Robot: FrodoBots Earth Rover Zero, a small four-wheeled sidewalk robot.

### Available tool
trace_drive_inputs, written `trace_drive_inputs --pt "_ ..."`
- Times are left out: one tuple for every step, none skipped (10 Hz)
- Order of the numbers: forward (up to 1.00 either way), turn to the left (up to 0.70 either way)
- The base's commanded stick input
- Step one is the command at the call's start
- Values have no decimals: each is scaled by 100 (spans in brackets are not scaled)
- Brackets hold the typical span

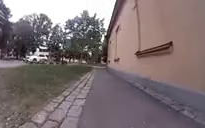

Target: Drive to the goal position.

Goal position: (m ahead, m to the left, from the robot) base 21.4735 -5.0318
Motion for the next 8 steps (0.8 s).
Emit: trace_drive_inputs --pt "45 9" --pt "45 0" --pt "45 0" --pt "45 0" --pt "45 0" --pt "45 0" --pt "45 0" --pt "45 0"
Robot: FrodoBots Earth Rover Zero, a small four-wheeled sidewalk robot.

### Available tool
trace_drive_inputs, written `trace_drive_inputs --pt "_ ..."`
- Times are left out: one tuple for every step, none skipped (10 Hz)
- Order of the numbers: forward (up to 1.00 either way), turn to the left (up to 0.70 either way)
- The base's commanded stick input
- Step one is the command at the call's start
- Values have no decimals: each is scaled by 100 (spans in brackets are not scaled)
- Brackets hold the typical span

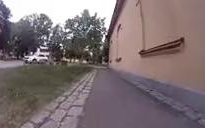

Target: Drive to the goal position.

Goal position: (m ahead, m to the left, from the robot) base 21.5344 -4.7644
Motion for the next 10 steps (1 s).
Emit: trace_drive_inputs --pt "45 0" --pt "45 0" --pt "45 0" --pt "45 0" --pt "45 0" --pt "45 0" --pt "45 0" --pt "45 0" --pt "45 0" --pt "45 0"
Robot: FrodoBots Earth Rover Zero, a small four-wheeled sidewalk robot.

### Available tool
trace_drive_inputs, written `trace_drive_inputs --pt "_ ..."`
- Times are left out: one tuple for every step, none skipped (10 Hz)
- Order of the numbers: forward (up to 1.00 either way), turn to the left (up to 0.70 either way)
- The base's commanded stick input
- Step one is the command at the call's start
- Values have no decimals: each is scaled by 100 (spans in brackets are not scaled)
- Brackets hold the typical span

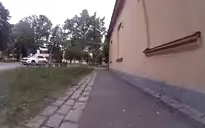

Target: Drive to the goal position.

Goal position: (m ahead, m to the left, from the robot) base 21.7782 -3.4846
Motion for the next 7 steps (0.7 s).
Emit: trace_drive_inputs --pt "45 0" --pt "45 0" --pt "45 0" --pt "45 0" --pt "45 0" --pt "45 0" --pt "45 0"
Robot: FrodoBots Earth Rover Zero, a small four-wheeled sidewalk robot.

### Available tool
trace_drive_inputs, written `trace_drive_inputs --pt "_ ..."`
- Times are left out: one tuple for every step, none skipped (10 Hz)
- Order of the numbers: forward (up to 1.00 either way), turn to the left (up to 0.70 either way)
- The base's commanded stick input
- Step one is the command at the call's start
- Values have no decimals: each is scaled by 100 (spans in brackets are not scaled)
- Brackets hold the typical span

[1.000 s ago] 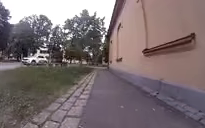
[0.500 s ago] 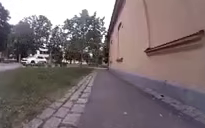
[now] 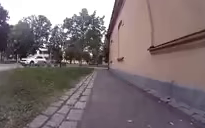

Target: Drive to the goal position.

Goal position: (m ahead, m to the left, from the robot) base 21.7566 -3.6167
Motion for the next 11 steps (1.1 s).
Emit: trace_drive_inputs --pt "45 0" --pt "45 0" --pt "45 0" --pt "45 0" --pt "45 0" --pt "45 0" --pt "45 0" --pt "45 0" --pt "45 0" --pt "45 0" --pt "45 0"
